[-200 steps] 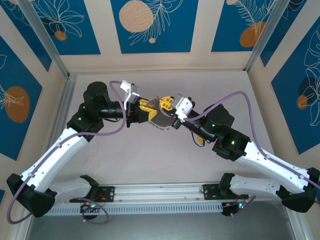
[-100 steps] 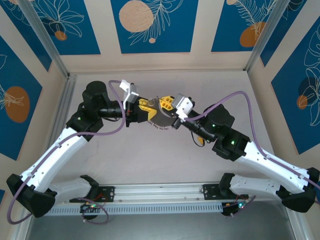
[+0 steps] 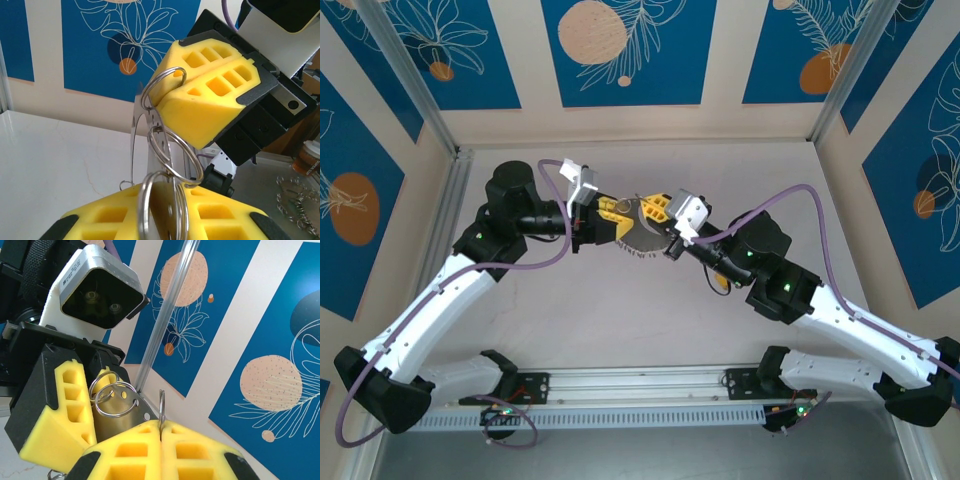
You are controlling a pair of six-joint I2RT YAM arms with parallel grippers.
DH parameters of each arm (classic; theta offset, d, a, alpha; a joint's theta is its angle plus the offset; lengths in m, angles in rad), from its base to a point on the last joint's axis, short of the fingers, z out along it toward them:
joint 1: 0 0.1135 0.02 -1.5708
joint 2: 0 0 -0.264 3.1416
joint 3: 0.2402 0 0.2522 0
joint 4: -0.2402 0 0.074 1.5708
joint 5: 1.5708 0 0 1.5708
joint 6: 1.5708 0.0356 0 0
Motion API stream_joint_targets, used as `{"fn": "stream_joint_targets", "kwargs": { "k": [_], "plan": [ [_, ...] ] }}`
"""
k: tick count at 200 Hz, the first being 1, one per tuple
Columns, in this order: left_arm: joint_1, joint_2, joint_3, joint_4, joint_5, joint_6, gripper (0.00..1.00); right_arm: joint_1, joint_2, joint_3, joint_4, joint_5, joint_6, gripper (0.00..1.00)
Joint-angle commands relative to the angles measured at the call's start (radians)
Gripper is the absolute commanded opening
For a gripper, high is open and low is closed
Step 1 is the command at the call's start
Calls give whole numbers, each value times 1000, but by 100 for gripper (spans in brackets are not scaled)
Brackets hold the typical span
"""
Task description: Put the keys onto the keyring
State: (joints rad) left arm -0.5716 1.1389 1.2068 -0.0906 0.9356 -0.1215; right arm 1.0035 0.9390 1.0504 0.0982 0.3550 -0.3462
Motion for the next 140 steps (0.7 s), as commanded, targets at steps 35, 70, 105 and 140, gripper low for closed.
{"fn": "stream_joint_targets", "kwargs": {
  "k": [35, 70, 105, 140],
  "plan": [
    [8, 5, 49, -30, 34, 40, 0, -8, -28, -4, 73, 25, 19, 0],
    [7, 6, 51, -33, 33, 43, 0, -7, -31, -7, 74, 27, 23, 0],
    [7, 5, 55, -43, 29, 50, 0, -7, -31, -5, 74, 27, 26, 0],
    [7, 6, 59, -51, 30, 57, 0, -8, -31, -5, 74, 28, 33, 0]
  ]
}}
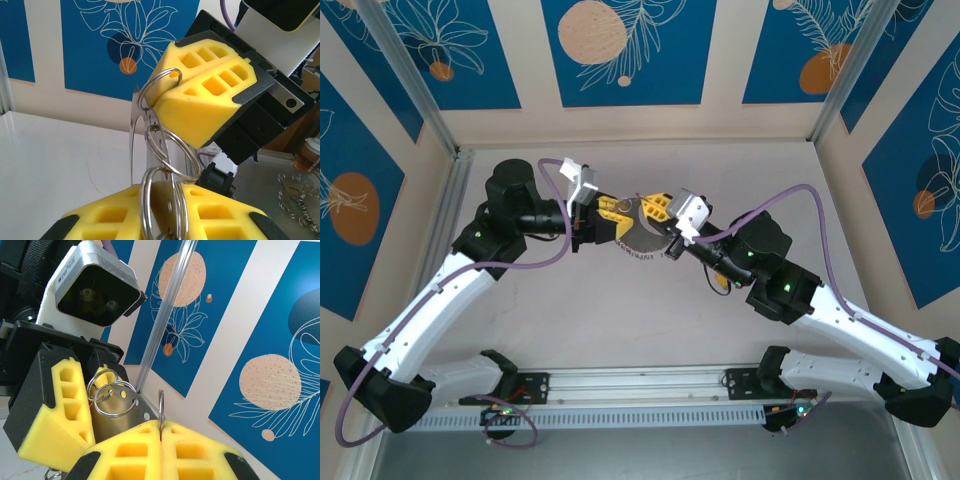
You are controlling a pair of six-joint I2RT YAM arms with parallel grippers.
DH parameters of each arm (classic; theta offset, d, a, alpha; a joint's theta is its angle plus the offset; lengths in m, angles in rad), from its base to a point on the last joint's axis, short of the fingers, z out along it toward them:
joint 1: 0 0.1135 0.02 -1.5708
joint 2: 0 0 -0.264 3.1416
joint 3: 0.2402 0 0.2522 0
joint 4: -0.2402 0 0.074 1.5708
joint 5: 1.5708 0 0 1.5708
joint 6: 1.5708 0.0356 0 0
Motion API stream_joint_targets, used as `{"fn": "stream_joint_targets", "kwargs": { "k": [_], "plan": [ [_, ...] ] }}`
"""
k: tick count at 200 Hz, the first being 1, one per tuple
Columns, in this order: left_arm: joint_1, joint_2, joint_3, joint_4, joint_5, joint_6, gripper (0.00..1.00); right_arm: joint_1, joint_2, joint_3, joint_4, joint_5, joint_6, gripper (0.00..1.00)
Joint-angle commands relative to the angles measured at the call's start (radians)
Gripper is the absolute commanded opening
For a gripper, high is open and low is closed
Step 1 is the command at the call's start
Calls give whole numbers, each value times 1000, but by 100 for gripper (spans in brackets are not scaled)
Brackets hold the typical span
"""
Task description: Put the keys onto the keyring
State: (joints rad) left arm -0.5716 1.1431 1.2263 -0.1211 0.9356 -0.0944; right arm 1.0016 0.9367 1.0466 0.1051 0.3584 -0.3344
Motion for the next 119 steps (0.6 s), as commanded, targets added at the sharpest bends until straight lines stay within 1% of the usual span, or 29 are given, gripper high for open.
{"fn": "stream_joint_targets", "kwargs": {
  "k": [1, 54, 66, 91, 119],
  "plan": [
    [8, 1, 39, -20, 30, 30, 0, -6, -28, -1, 67, 25, 21, 0],
    [8, 6, 44, -28, 34, 35, 0, -8, -33, -6, 64, 23, 23, 10],
    [7, 6, 45, -27, 35, 35, 0, -8, -35, -7, 62, 22, 23, 9],
    [8, 4, 47, -27, 36, 32, 0, -11, -36, -10, 65, 20, 24, 5],
    [8, 2, 48, -28, 35, 32, 0, -14, -37, -10, 64, 14, 27, 4]
  ]
}}
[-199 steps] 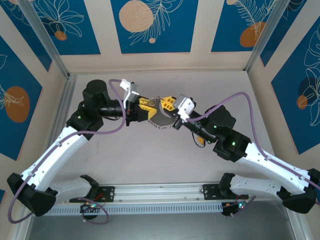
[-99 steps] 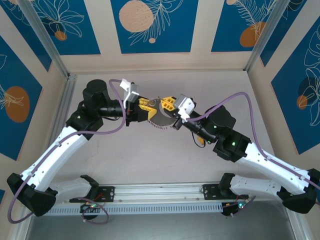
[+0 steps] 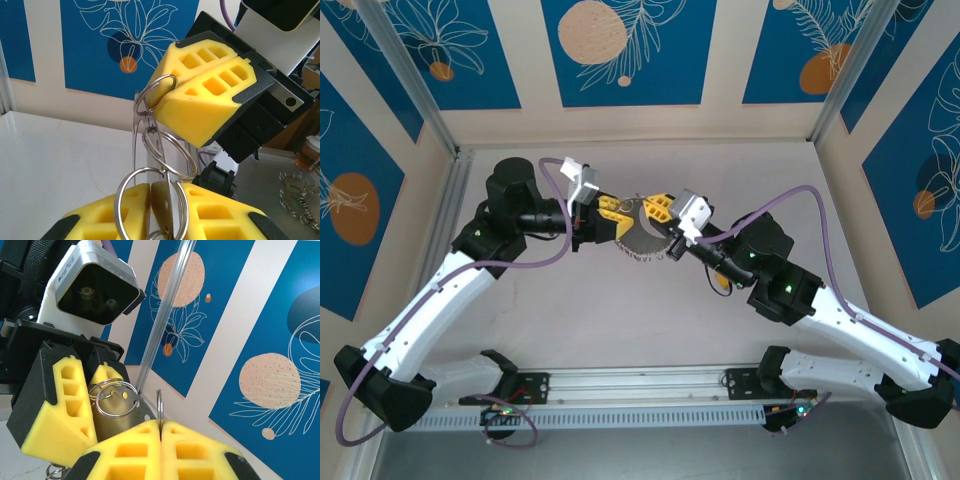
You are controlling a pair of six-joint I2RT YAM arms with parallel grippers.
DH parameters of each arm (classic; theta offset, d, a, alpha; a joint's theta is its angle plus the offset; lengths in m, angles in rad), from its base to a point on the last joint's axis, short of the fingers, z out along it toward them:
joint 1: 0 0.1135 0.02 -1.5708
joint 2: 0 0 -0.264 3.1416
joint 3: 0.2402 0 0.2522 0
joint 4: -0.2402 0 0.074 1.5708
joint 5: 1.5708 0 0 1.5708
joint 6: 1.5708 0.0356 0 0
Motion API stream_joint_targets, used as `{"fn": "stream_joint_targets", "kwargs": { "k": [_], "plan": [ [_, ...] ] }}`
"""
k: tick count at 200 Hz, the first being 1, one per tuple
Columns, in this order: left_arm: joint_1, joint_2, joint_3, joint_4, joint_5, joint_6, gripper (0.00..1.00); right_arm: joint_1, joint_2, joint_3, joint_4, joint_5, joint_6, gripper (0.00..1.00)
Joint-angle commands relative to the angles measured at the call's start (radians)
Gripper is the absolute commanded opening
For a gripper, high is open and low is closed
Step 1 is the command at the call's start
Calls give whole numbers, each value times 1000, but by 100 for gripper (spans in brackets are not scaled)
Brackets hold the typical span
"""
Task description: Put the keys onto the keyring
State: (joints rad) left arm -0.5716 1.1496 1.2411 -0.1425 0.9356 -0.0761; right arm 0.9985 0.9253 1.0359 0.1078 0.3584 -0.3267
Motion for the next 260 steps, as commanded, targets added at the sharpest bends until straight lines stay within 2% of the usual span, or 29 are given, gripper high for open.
{"fn": "stream_joint_targets", "kwargs": {
  "k": [1, 192, 223, 260],
  "plan": [
    [7, -4, 32, -6, 35, 13, 0, -12, -26, 0, 62, 13, 20, 4],
    [14, -13, 49, -39, 27, 58, 0, -34, -55, -1, 3, -36, 47, 5],
    [23, -5, 58, -20, 45, 42, 0, -37, -54, 0, -2, -50, 52, 22],
    [80, -5, 45, 117, 111, -103, 0, -54, -89, -31, -7, -103, 68, 39]
  ]
}}
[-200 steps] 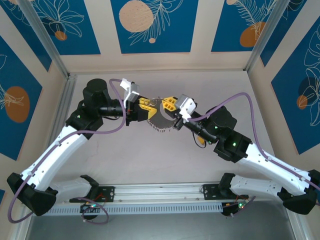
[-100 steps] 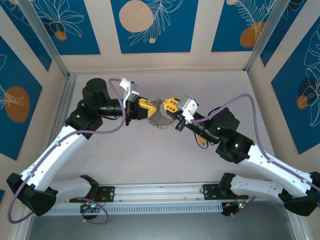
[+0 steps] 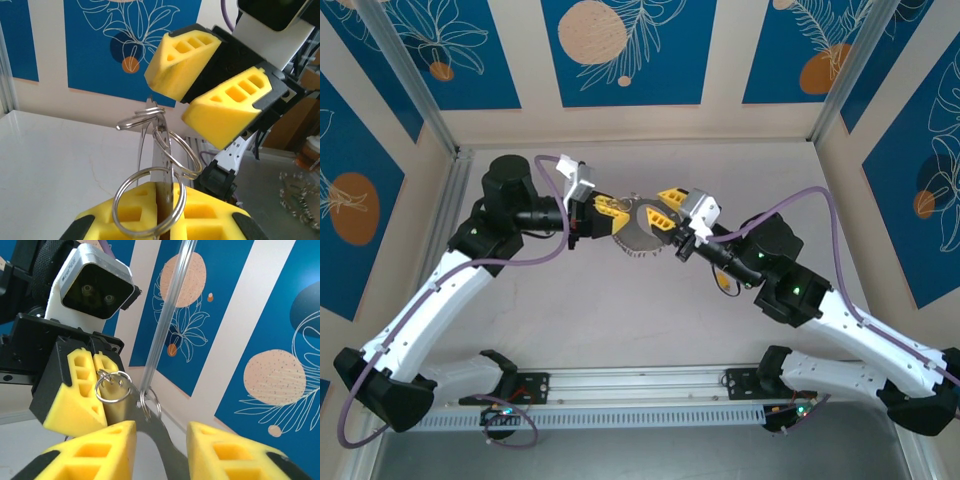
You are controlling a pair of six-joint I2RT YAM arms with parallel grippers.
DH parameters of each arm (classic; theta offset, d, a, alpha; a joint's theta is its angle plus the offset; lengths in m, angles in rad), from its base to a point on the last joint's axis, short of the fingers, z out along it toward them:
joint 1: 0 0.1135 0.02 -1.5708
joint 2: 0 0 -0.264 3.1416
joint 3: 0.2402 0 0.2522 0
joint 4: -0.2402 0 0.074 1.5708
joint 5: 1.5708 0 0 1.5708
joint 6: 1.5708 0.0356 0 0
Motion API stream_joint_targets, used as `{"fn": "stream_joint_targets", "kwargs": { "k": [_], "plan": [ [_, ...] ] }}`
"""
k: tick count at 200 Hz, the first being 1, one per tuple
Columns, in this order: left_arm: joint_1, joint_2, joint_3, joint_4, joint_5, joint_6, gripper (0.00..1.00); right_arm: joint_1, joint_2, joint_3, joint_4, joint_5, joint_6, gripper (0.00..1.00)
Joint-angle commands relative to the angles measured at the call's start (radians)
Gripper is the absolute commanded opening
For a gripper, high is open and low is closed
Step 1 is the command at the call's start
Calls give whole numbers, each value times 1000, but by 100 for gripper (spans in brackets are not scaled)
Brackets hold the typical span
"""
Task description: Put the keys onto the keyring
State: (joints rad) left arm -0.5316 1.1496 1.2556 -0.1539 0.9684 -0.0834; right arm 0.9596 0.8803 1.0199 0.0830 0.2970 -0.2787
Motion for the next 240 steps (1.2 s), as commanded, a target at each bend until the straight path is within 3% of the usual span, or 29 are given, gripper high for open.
{"fn": "stream_joint_targets", "kwargs": {
  "k": [1, 46, 108, 240],
  "plan": [
    [41, -5, 29, 134, 80, -103, 0, -16, -47, -17, 17, -46, 21, 39],
    [100, -20, -17, 376, 146, -313, 0, -44, -155, -102, 3, -159, 34, 46],
    [132, -21, -31, 587, 191, -503, 0, -67, -261, -200, -74, -153, 64, 46],
    [137, -29, -35, 614, 190, -536, 0, -116, -167, -223, 11, -176, 105, 41]
  ]
}}
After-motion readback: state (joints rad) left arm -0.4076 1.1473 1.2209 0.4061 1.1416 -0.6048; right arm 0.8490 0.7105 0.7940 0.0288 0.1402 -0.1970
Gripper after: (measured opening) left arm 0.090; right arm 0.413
